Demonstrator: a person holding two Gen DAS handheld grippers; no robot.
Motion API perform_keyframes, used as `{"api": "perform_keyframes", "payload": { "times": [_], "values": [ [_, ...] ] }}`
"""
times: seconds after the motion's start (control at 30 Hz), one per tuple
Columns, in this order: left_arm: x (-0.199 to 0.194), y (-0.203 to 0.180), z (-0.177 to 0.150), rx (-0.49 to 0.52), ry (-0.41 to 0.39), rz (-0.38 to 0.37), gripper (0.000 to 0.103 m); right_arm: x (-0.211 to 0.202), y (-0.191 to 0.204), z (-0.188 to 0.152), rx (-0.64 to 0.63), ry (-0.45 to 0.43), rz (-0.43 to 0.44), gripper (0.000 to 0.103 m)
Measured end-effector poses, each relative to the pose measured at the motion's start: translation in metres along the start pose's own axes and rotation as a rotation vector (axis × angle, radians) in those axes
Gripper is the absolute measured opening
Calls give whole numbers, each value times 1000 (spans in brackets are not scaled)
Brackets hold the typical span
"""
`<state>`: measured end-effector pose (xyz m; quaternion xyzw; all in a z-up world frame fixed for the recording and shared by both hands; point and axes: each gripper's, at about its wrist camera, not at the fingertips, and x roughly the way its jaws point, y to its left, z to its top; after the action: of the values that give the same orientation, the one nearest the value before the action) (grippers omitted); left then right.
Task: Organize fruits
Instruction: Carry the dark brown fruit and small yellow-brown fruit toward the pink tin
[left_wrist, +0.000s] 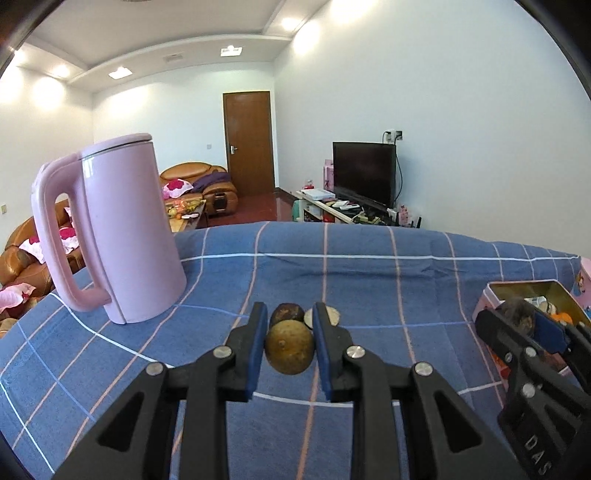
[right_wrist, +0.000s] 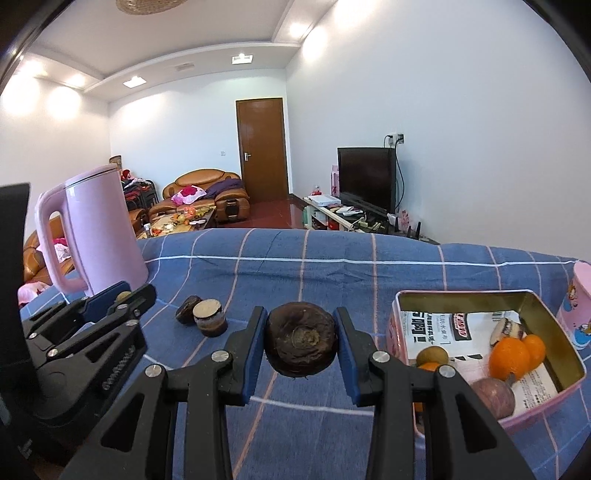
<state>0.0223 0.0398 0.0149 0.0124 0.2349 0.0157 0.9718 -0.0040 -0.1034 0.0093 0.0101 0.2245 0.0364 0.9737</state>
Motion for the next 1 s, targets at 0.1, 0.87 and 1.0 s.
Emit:
{"api": "perform_keyframes", "payload": {
  "times": [0.1, 0.87, 1.0],
  "values": [
    [-7, -2, -2, 3, -17, 3, 27, -6, 2, -2, -7, -7, -13, 39],
    [-30, -12, -12, -18, -34, 4, 27, -30, -8, -14, -5, -10, -42, 39],
    [-32, -16, -14, -16, -29, -3, 27, -32, -12, -14, -4, -9, -49, 39]
  ]
}}
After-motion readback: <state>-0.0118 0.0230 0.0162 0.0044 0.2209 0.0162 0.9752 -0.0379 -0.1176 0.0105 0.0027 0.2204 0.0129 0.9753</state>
